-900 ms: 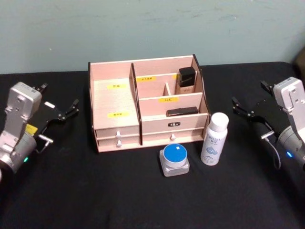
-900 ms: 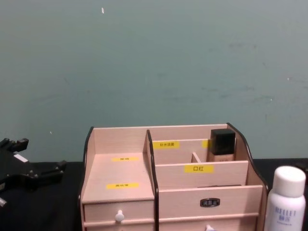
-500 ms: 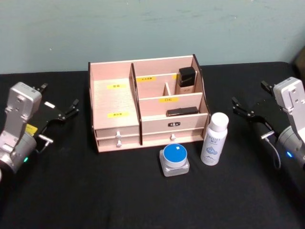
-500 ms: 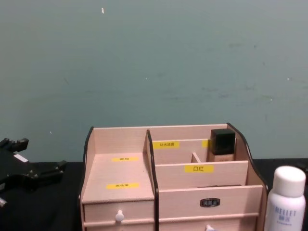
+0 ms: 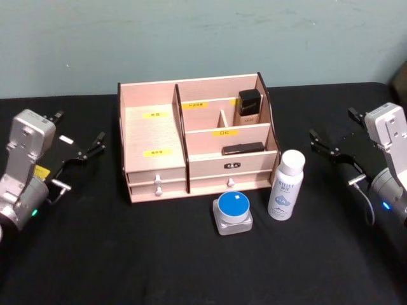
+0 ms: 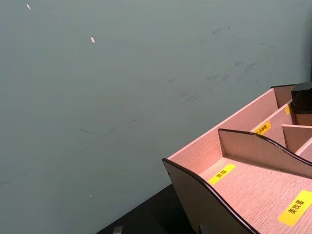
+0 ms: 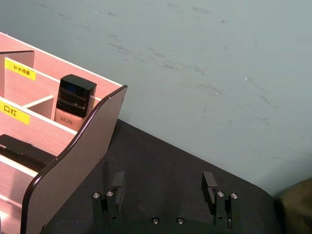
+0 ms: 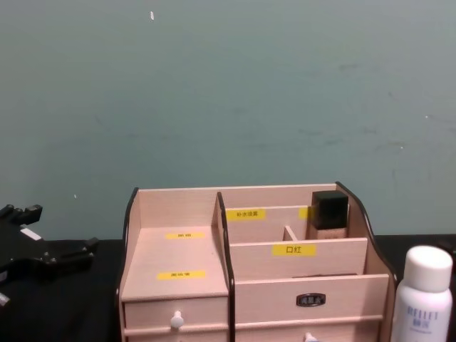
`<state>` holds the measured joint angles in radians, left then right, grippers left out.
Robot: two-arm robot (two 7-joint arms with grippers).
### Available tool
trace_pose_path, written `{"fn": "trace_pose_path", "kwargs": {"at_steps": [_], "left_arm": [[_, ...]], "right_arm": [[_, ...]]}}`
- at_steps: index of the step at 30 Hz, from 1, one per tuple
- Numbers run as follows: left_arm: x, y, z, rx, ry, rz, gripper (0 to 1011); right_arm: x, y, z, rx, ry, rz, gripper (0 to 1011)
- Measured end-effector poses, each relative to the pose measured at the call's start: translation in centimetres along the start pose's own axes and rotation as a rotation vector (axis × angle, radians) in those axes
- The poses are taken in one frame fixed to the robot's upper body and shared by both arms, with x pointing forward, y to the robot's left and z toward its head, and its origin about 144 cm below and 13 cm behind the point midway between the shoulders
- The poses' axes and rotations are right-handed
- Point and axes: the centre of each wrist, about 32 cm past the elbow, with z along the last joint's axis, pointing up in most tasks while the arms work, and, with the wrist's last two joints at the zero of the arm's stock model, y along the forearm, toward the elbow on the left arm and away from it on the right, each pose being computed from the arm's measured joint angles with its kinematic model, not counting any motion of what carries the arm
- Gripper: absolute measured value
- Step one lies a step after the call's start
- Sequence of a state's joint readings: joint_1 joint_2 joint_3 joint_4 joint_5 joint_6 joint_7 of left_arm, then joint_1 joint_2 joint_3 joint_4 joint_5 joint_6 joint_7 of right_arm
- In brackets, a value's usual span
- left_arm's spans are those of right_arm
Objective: Pick up the facial cleanser and watermelon frost from the table and place them into the tiered storage box.
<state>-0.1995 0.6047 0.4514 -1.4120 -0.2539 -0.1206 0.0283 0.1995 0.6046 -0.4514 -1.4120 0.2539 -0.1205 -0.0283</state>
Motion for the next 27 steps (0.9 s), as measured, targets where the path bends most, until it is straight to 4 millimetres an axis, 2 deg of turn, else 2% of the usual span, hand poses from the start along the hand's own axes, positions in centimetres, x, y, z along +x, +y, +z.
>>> {"fn": "trace_pose_path", "kwargs": {"at_steps": [27], "left_arm": [[0.0,0.0,0.0,0.0,0.0,0.0,1010]], "right_arm": [[0.25,-0.06,-0.05,-0.001,0.014,0.004,1002]]}}
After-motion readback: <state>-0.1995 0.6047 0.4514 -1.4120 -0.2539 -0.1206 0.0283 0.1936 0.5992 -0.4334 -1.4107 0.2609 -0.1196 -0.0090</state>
